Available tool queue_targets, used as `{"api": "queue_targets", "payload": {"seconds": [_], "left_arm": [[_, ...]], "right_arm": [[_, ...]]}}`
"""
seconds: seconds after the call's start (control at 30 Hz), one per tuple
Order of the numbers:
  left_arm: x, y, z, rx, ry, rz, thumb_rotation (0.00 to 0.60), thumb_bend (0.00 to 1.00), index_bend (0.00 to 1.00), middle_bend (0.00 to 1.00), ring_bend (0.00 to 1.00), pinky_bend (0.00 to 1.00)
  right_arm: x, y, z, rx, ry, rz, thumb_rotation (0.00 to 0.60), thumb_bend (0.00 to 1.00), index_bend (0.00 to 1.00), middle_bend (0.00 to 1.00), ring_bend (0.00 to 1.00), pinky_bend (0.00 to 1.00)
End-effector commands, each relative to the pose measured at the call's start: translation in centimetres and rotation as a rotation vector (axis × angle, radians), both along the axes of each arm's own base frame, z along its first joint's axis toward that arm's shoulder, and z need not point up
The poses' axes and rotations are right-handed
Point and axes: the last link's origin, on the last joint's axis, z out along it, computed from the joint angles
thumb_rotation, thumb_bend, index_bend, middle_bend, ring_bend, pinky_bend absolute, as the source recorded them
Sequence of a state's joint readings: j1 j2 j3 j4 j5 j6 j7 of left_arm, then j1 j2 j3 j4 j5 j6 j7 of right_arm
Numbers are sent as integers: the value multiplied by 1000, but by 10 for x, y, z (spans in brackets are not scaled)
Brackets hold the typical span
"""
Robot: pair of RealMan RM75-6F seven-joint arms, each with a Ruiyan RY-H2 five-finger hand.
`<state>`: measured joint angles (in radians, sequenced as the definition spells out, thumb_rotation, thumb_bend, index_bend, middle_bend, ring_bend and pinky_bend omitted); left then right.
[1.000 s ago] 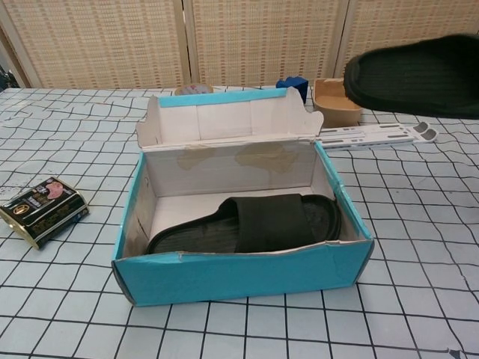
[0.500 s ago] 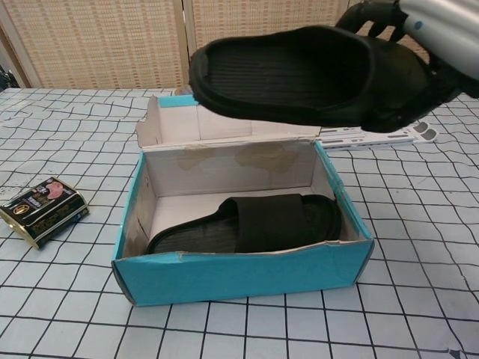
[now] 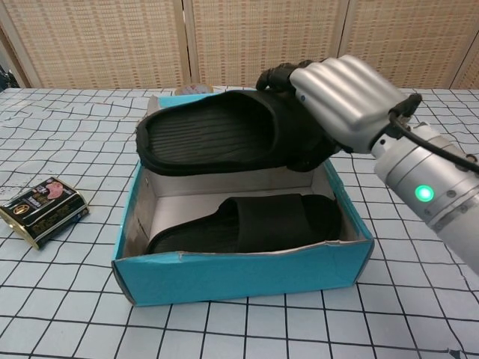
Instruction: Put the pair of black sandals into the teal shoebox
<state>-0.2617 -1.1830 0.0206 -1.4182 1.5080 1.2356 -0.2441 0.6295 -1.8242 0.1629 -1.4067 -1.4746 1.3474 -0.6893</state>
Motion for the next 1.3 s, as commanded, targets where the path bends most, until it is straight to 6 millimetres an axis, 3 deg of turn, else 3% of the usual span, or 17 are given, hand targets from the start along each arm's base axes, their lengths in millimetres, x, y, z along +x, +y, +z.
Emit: {"api": "queue_targets", "payload": {"seconds": [0.03, 0.3, 0.7, 0.93, 1.3], "left_arm": [[0, 0, 0, -3, 0, 0, 600, 567, 284, 224, 278, 455], [0, 0, 1, -4, -5, 8, 600, 566, 284, 224, 278, 455], [-2, 1, 0, -13, 2, 23, 600, 566, 285, 225, 278, 455], [-2, 1, -1, -21, 7, 31, 600, 566, 288, 228, 282, 455], [-2, 1, 0, -23, 7, 29, 600, 567, 288, 228, 282, 455]], "right_arm": [[3, 2, -22, 5, -3, 26, 600, 0, 703, 624, 477, 474], [5, 4, -35, -8, -35, 69, 600, 0, 703, 626, 477, 474], [-14, 9, -43, 12, -118, 107, 600, 0, 702, 629, 476, 475], [-23, 7, -47, 77, -143, 74, 600, 0, 570, 606, 384, 415], [-43, 5, -48, 62, -4, -49, 600, 0, 522, 517, 314, 364]]}}
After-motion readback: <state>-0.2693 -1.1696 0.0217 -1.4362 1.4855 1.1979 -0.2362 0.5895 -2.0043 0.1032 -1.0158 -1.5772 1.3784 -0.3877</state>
